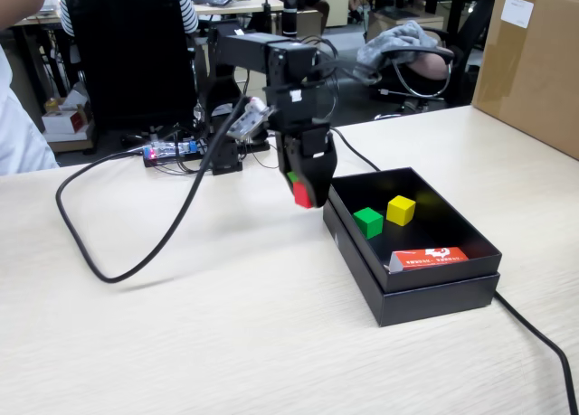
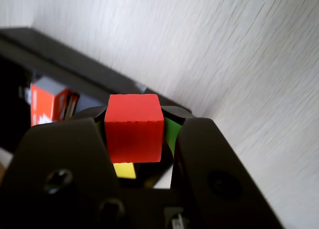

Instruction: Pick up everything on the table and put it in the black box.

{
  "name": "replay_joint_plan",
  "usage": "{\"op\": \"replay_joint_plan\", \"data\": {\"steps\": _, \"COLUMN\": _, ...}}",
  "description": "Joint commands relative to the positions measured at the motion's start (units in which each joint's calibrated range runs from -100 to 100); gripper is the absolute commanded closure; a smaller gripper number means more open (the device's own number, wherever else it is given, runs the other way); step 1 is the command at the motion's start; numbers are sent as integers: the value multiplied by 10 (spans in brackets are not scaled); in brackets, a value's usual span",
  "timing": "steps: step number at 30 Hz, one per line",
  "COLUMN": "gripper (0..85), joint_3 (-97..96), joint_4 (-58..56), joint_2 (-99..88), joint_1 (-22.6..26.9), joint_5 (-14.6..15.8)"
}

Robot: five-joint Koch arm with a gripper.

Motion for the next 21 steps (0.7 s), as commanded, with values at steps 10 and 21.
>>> {"op": "replay_joint_plan", "data": {"steps": 10, "gripper": 847, "joint_3": 173, "joint_4": 3, "joint_2": 108, "joint_1": 84, "joint_5": 13}}
{"op": "replay_joint_plan", "data": {"steps": 21, "gripper": 775, "joint_3": 190, "joint_4": 3, "joint_2": 302, "joint_1": 90, "joint_5": 26}}
